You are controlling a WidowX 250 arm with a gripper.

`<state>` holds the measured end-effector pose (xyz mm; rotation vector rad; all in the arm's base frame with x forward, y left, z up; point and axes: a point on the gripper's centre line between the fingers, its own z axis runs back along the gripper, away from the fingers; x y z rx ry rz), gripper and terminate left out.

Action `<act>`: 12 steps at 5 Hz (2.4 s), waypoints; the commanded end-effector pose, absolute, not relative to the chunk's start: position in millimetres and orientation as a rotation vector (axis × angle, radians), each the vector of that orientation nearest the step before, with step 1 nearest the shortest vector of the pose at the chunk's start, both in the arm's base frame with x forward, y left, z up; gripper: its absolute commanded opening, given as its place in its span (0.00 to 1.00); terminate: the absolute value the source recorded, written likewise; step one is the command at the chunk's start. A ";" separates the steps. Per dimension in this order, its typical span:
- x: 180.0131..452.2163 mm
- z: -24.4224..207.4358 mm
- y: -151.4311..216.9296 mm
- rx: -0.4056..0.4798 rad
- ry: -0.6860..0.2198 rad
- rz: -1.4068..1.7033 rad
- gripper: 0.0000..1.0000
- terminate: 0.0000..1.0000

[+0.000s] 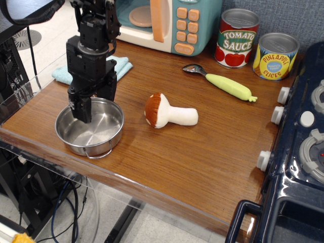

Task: Pick up the silver pot and move it to the bottom right hand side of the table.

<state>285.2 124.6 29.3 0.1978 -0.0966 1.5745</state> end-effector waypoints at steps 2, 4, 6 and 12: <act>301.5 34.6 128.6 0.168 -0.127 1.653 0.00 0.00; 316.0 45.9 131.0 0.167 -0.172 1.740 0.00 0.00; 318.1 96.4 111.3 0.149 -0.306 1.811 0.00 0.00; 305.2 76.9 -44.1 0.127 -0.189 1.712 0.00 0.00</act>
